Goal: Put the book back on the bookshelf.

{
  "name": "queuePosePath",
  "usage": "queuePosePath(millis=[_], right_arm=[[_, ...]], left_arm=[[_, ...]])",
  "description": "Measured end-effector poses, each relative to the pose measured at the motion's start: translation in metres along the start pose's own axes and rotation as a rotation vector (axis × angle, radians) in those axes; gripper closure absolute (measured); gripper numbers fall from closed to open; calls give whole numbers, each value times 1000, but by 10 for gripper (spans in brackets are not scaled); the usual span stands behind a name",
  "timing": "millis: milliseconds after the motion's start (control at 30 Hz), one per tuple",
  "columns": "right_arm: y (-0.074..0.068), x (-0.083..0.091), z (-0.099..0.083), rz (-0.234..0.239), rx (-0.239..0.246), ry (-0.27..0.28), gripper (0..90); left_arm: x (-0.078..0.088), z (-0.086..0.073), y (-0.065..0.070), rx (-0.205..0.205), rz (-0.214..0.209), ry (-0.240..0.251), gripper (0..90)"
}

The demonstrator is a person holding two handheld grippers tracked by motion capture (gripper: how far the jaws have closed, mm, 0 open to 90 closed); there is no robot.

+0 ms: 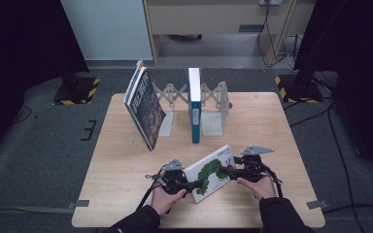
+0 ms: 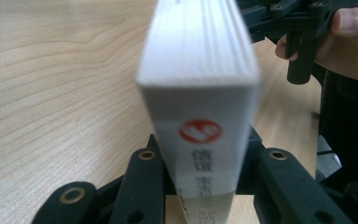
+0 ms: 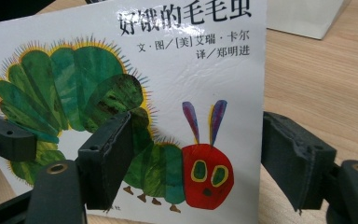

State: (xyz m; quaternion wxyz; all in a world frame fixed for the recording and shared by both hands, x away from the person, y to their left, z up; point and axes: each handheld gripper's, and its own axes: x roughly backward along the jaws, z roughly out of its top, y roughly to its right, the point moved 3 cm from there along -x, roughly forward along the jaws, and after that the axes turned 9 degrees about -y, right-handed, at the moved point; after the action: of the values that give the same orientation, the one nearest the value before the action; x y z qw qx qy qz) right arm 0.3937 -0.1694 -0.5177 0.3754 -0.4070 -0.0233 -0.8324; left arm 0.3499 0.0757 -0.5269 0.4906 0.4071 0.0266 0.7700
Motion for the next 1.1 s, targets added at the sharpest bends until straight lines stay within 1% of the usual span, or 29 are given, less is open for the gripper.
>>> queuePosePath(millis=[67,100,233,300,333,367,400,467,500,533,667,733,867,933,1000,1033,1067,1100], right_arm=[[0,1,0,9,2,6,268],[0,1,1,15,4,11,267],[0,1,1,25,-3,12,262],[0,1,1,33,-11,14,257],[0,2,1,33,-5,15,249],[0,3,2,21,-8,23,258],[1,4,2,19,-6,31,256],[3,8,3,17,-19,48,249],[5,9,3,10,-14,52,246],[6,11,2,8,-22,53,239],[12,16,2,-24,-31,68,215],[15,18,1,-44,-28,70,194],[22,21,-2,-95,-37,57,168],[26,22,-4,-124,-41,49,162],[31,25,-5,-144,-49,36,154],[33,25,-6,-160,-55,38,151],[34,26,-7,-172,-61,31,148],[38,27,-9,-194,-65,19,145]], left_arm=[[2,1,0,-1,3,-1,725],[3,2,0,-8,10,-3,728],[4,3,1,-12,9,-8,734],[6,5,3,-23,13,-9,735],[7,6,3,-23,10,-4,736],[8,7,4,-24,13,1,738],[10,8,5,-32,18,0,738],[12,10,6,-36,23,7,739],[14,10,6,-36,27,8,739],[15,11,6,-36,29,8,739],[20,14,8,-35,45,14,740],[22,16,8,-35,50,17,741],[28,19,9,-23,55,28,741],[32,21,9,-25,60,34,742],[36,24,8,-20,65,42,742],[38,24,8,-20,68,45,742],[41,26,8,-20,73,51,741],[43,27,8,-18,77,56,741]])
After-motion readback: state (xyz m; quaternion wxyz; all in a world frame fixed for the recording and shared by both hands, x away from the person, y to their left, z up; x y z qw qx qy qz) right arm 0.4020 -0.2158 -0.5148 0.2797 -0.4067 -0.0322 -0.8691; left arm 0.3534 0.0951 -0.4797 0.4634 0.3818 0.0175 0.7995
